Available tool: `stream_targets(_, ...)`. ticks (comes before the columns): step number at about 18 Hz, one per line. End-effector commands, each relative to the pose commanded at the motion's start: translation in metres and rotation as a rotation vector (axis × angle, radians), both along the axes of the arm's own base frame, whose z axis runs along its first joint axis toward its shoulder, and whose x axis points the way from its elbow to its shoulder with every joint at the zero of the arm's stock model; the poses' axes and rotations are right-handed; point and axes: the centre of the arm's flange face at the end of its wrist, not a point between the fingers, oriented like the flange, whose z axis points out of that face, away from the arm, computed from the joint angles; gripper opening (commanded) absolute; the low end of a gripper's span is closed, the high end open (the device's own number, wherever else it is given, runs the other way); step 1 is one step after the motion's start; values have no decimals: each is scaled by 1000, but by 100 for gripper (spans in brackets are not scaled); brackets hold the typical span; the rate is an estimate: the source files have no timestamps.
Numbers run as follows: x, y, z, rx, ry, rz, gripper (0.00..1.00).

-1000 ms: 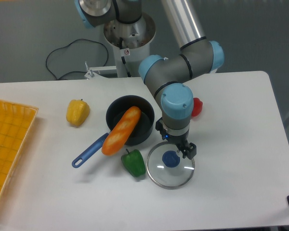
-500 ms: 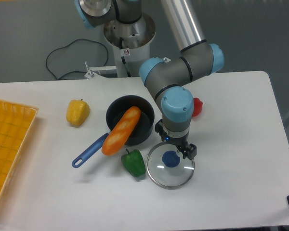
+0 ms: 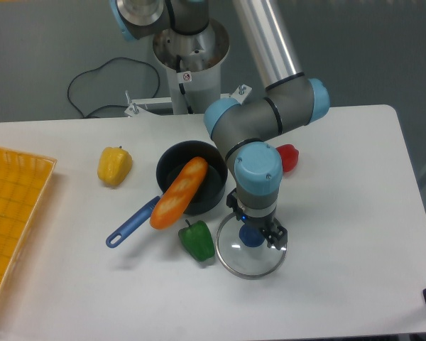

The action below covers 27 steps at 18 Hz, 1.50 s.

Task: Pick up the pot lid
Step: 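Close the gripper on the blue knob of the glass lid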

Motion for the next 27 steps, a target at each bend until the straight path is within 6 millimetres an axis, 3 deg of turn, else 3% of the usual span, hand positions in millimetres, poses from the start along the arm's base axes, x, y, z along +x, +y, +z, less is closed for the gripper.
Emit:
stream_targets(14, 3, -4, -18, 0, -33, -49, 100)
stream_targets(27, 5, -4, -21, 8, -49, -43, 100)
